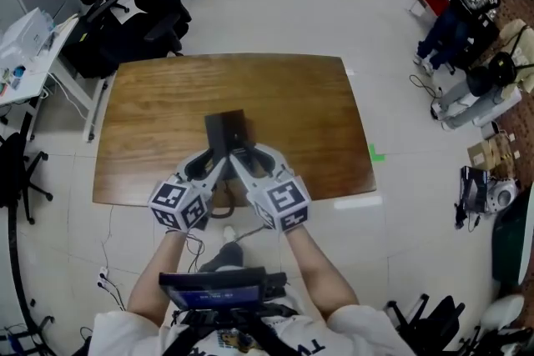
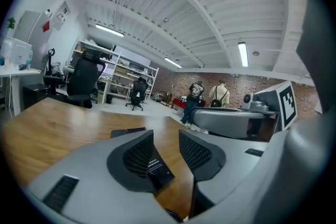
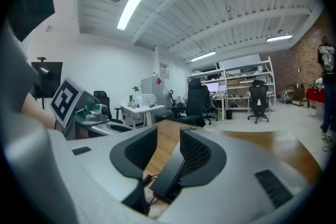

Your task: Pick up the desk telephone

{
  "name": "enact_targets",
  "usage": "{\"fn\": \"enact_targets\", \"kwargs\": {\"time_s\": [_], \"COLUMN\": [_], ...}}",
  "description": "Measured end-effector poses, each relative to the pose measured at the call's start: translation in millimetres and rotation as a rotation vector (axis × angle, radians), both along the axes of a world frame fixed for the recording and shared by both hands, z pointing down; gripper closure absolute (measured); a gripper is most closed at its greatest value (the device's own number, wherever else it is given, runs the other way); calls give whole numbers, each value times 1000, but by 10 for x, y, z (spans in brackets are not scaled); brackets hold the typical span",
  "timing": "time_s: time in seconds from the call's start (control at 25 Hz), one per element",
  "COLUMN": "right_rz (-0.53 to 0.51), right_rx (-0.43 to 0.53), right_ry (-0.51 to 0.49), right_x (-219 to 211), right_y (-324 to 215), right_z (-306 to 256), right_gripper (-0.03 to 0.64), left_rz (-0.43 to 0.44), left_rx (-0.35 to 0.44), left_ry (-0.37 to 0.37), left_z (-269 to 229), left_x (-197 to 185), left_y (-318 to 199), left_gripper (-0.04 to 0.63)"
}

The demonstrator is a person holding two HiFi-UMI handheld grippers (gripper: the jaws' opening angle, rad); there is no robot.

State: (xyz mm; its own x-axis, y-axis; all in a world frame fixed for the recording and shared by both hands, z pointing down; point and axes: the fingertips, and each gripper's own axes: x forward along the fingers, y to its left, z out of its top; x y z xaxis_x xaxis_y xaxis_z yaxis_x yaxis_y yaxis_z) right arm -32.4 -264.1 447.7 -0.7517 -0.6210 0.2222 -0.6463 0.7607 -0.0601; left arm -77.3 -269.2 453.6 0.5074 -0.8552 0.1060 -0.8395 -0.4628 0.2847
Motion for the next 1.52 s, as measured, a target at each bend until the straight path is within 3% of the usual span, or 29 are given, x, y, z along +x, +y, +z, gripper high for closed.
{"fn": "enact_targets", "kwargs": {"time_s": [0.24, 0.32, 0.48, 0.6, 0.68, 0.72, 0.92, 1.08, 1.52], "right_rz": [8, 13, 21, 21, 23, 20, 12, -31, -156], "right_rx": [-91, -127, -192, -233, -265, -286, -368, -434, -602], "right_ry": [37, 39, 48, 73, 80, 79, 83, 110, 110], "right_x": [-58, -31, 0, 27, 48, 51, 52, -1, -136], "right_y": [-297, -378, -548, -651, -713, -742, -887, -926, -1049], "right_z": [368, 497, 742, 913, 1015, 1066, 1319, 1521, 1842], "right_gripper": [440, 440, 406, 401, 399, 368, 347, 258, 258], "left_rz": [-9, 1, 7, 13, 27, 34, 51, 93, 235], "left_rx": [-85, -128, -187, -222, -249, -264, -327, -375, -419], "left_ry": [5, 6, 3, 32, 55, 64, 102, 131, 182], "left_z": [375, 531, 775, 909, 995, 1039, 1239, 1353, 1520], "left_x": [-226, -269, -372, -424, -444, -454, -523, -503, -372], "left_y": [-312, -392, -541, -629, -676, -698, -832, -886, -1018], "left_gripper": [448, 391, 383, 383, 345, 327, 327, 281, 269]}}
